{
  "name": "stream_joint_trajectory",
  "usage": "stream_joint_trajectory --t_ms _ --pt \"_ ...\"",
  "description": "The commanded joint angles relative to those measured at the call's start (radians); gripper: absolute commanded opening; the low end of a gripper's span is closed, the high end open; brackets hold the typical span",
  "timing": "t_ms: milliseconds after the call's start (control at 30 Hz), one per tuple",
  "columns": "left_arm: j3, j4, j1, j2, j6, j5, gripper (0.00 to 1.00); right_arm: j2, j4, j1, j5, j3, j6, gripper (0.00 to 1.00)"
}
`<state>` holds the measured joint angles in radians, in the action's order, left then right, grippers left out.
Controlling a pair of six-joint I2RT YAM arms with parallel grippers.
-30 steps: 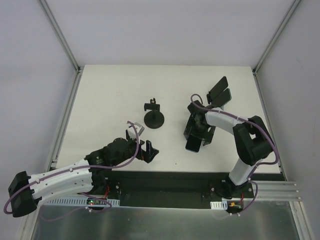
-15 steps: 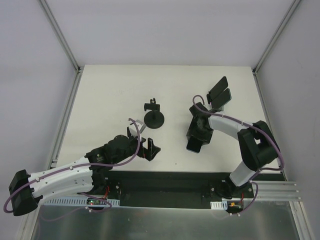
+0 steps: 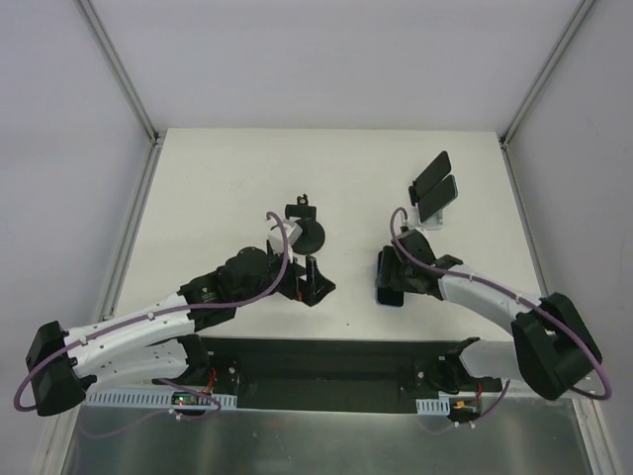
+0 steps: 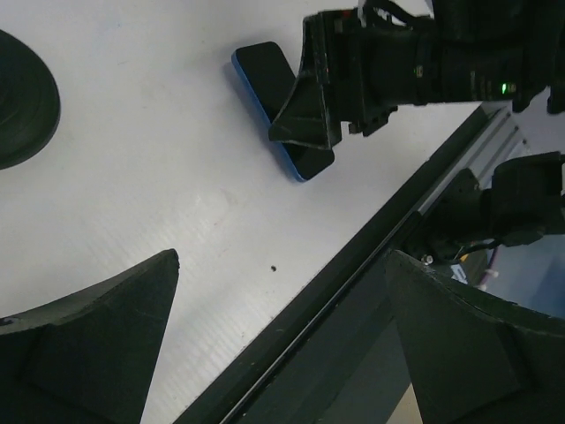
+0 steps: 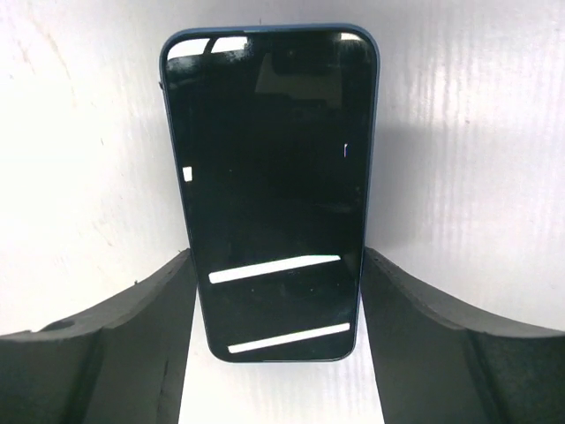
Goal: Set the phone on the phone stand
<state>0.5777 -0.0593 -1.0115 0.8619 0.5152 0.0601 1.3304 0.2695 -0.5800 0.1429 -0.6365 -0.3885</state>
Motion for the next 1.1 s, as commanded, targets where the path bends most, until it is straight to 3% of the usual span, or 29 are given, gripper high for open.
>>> stream_joint_trajectory --t_ms 0,200,300,467,933,1067 --pt "0.103 -0.017 0.022 0.1 0.155 -0.131 0.99 -0.174 -0.151 -0.001 0.049 0.096 0.137 0.01" --pt "0.188 -0.039 0.022 0.245 0.241 -0.114 0.91 -0.298 -0.177 -0.001 -0.02 0.106 0.184 0.01" --pt "0.273 -0.056 0.022 0.355 0.232 -0.16 0.8 -0.379 -0.223 -0.003 -0.087 0.12 0.201 0.01" --pt "0.405 -0.065 0.019 0.495 0.2 -0.151 0.74 -0.508 -0.242 -0.006 -0.186 0.133 0.224 0.01" --pt "0.666 -0.013 0.019 0.7 0.212 -0.121 0.61 -0.723 -0.165 -0.014 -0.301 0.124 0.232 0.01" --pt "0.703 0.004 0.019 0.741 0.215 -0.143 0.52 -0.755 -0.151 -0.015 -0.304 0.118 0.232 0.01"
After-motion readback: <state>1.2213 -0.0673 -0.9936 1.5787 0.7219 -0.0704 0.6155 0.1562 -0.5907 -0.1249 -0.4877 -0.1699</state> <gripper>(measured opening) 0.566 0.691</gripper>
